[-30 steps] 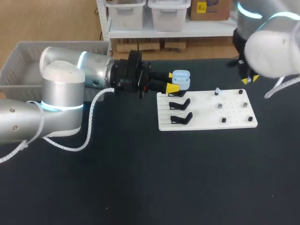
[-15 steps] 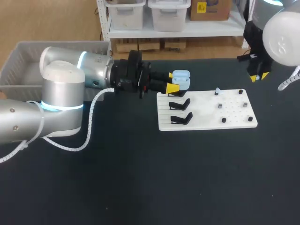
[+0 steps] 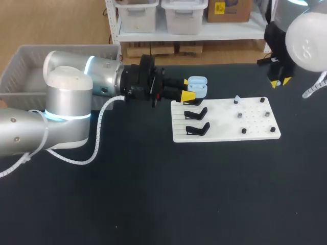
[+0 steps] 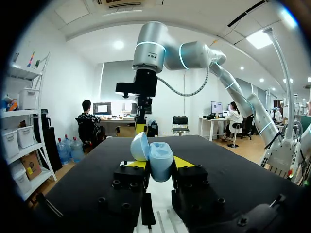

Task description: Pick up each earbud case from the left stands, insert the matching earbuds, close the lid, and place the case in the box.

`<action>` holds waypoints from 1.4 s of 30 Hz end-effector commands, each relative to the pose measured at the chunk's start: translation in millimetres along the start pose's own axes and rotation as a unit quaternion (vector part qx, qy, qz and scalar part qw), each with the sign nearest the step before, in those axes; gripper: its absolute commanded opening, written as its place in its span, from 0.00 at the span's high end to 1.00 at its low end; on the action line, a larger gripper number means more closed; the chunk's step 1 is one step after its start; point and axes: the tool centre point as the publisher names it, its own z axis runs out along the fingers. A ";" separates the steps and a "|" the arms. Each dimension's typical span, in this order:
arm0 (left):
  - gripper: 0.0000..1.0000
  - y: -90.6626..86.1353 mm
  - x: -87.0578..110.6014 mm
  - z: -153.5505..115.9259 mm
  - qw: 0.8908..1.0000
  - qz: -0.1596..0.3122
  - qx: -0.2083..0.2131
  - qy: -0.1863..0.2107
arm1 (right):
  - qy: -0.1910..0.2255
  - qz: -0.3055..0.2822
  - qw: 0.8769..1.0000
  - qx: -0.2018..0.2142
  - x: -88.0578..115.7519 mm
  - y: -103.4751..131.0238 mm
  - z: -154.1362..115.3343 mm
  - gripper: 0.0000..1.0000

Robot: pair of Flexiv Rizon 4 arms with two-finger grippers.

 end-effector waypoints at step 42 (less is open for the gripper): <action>1.00 -2.0 0.8 0.1 1.000 0.002 -0.003 -0.001 | 0.018 0.034 0.999 -0.016 18.4 158.3 -89.1 1.00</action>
